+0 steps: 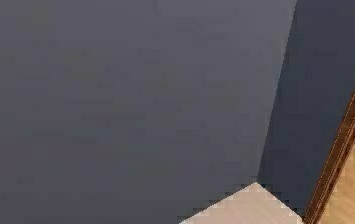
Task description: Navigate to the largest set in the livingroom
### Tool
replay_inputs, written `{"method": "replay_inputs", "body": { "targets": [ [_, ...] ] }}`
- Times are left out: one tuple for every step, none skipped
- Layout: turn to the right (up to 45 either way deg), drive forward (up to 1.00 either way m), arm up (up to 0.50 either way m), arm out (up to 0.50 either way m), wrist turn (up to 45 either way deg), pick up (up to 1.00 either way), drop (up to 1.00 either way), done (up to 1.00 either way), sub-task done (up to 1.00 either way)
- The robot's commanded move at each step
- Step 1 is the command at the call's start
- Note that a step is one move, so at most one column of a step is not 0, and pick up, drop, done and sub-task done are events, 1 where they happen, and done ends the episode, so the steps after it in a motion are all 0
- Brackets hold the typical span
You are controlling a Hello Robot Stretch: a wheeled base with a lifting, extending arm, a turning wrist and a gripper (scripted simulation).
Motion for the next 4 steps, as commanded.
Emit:
{"method": "replay_inputs", "body": {
  "targets": [
    [45.0,0.0,0.0,0.0,0.0,0.0,0.0,0.0,0.0],
    [45.0,0.0,0.0,0.0,0.0,0.0,0.0,0.0,0.0],
    [45.0,0.0,0.0,0.0,0.0,0.0,0.0,0.0,0.0],
    [12.0,0.0,0.0,0.0,0.0,0.0,0.0,0.0,0.0]
  ]
}}
